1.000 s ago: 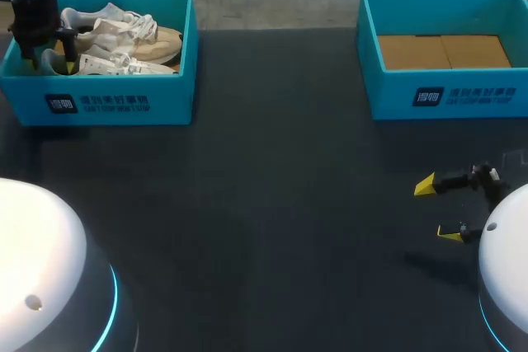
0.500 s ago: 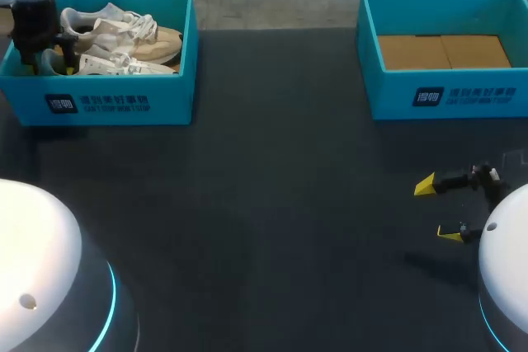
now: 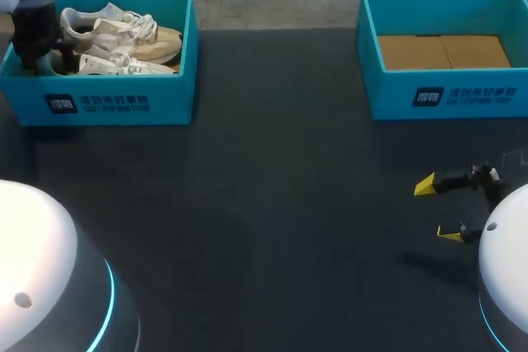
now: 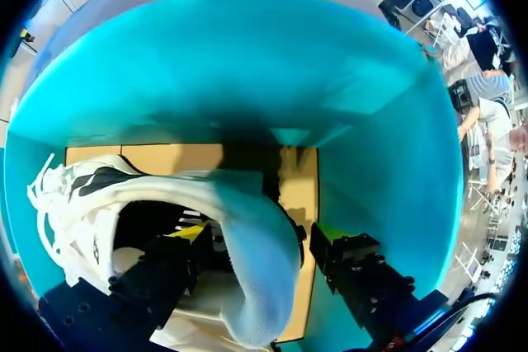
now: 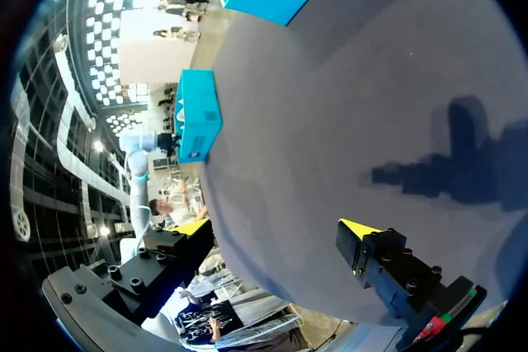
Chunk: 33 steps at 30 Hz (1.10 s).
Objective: Take the shoe out of the shoebox, open the shoe tongue, remove and reinsert the insole, then place the shoe into the shoebox
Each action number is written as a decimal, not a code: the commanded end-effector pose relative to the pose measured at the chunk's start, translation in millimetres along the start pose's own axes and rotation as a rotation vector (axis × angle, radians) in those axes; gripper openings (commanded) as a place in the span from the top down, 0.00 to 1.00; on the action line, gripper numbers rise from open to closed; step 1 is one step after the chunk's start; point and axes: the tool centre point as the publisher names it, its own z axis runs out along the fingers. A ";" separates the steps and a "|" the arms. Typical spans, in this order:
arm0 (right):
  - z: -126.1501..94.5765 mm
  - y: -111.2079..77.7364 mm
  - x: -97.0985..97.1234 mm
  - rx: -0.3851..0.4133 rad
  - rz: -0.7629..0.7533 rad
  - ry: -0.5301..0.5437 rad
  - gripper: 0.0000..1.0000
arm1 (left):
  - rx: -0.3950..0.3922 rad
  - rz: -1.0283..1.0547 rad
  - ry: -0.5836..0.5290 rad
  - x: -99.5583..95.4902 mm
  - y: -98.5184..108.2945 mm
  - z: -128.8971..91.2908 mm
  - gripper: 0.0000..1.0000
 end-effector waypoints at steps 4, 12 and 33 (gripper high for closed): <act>-0.9 -2.4 -0.1 -0.004 -0.001 0.000 0.00 | -0.001 0.007 -0.004 0.7 -0.6 8.2 0.28; -0.9 -2.4 -0.1 -0.004 -0.001 0.000 0.00 | -0.004 0.014 0.006 -0.6 -3.1 11.8 0.50; -0.9 -2.4 -0.1 -0.004 -0.001 0.000 0.00 | -0.004 0.043 0.036 1.5 -5.8 12.3 1.00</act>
